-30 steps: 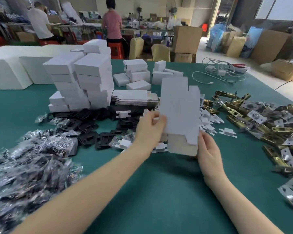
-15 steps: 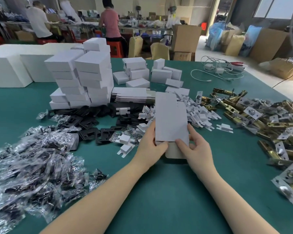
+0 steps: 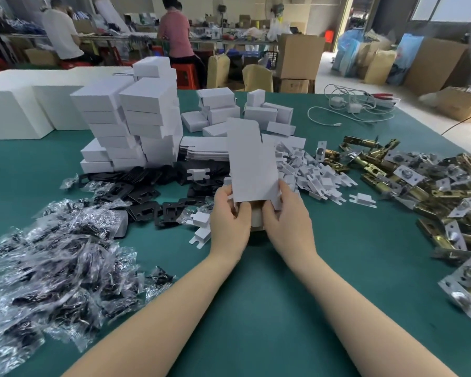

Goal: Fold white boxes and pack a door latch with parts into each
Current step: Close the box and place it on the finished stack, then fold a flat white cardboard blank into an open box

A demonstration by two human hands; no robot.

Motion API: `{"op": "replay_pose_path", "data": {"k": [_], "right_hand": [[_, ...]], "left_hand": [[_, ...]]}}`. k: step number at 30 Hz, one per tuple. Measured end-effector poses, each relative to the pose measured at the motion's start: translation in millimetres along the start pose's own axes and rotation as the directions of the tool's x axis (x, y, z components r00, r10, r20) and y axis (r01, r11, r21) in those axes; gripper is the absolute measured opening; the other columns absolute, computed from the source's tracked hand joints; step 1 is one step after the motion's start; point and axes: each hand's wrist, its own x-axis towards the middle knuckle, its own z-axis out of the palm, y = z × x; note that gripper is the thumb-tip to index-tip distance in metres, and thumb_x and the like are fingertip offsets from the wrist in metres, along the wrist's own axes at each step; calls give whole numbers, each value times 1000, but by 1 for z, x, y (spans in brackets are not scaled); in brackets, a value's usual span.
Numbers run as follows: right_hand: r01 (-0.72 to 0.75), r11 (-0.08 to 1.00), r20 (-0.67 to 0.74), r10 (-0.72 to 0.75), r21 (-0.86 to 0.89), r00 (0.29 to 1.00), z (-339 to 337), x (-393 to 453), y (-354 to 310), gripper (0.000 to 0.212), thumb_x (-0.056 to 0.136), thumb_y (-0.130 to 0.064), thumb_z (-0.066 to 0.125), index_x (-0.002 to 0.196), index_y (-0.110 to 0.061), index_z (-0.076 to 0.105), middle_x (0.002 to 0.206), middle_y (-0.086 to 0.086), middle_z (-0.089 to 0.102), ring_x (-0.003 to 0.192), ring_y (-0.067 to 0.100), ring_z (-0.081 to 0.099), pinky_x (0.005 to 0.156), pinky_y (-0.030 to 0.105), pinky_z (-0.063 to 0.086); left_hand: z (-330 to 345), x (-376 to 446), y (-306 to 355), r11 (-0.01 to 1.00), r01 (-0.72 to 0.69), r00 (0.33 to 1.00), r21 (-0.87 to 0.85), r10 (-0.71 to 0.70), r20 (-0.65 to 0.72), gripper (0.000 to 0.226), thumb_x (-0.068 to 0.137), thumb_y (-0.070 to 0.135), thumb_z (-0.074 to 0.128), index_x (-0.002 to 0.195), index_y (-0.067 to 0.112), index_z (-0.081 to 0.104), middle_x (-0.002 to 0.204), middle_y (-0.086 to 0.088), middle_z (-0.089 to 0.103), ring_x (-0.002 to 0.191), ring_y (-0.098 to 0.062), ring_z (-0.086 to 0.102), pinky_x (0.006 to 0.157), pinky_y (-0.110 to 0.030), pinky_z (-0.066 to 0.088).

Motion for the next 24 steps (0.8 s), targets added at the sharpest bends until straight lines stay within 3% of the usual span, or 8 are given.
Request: {"op": "replay_pose_path", "data": {"k": [4, 7, 11, 14, 17, 19, 22, 24], "right_hand": [[18, 988, -54, -26, -151, 998, 2, -3, 5, 58, 97, -30, 45, 152, -24, 29, 137, 2, 52, 106, 24, 57, 70, 31, 35], [-11, 981, -63, -2, -196, 998, 2, -4, 9, 58, 97, -35, 46, 152, -24, 29, 136, 2, 51, 105, 25, 57, 71, 31, 34], [-29, 995, -73, 22, -95, 997, 0, -7, 8, 60, 96, -40, 52, 150, -25, 34, 137, 2, 53, 112, 22, 54, 76, 29, 35], [-20, 991, -77, 10, -133, 997, -1, -10, 7, 58, 96, -37, 49, 150, -25, 33, 129, 2, 56, 102, 23, 55, 71, 30, 35], [-51, 986, -108, 34, -156, 994, -4, -12, 4, 55, 95, -31, 47, 149, -26, 36, 103, 0, 58, 92, 23, 54, 69, 31, 35], [-61, 987, -130, 41, -150, 991, -7, -12, 3, 51, 94, -29, 47, 145, -28, 43, 91, -6, 53, 85, 20, 51, 68, 32, 36], [-40, 990, -116, 24, -137, 993, -9, -13, 2, 29, 91, -25, 49, 119, -24, 58, 77, -7, 54, 76, 23, 52, 60, 31, 35], [-31, 992, -124, 16, -122, 992, -9, -14, 1, 20, 90, -21, 49, 106, -21, 60, 69, -6, 52, 71, 26, 51, 56, 31, 33]], "left_hand": [[-5, 10, -6, 995, 6, 986, 103, -23, 165, 22, 95, 17, 58, 111, 27, 48, 89, 9, 64, 70, -6, 57, 64, -19, 46], [-6, 12, -8, 988, -10, 978, 154, -23, 208, 30, 96, 19, 57, 123, 29, 50, 100, 21, 61, 78, 4, 56, 70, -9, 44], [-8, 13, -6, 991, -7, 974, 135, -24, 225, 34, 97, 18, 55, 130, 27, 52, 111, 24, 59, 96, 2, 57, 85, -17, 46], [-10, 10, -4, 992, -39, 966, 116, 7, 259, 35, 96, 13, 54, 128, 26, 53, 118, 24, 61, 109, 7, 55, 90, -12, 44], [-8, 4, -1, 986, -70, 955, 152, 22, 296, 39, 93, 8, 51, 122, 34, 51, 105, 43, 57, 102, 16, 53, 82, -3, 40], [-5, 1, -2, 978, -103, 953, 183, 44, 301, 38, 93, 7, 50, 125, 28, 53, 101, 44, 56, 97, 17, 52, 79, -2, 40], [-5, -2, -3, 974, -89, 969, 207, 37, 244, 38, 92, 9, 48, 121, 34, 53, 93, 46, 55, 82, 16, 52, 72, -9, 41], [-4, -3, -2, 973, -76, 981, 216, 34, 193, 45, 93, 12, 46, 132, 35, 47, 94, 44, 56, 76, 13, 52, 71, -15, 42]]}}
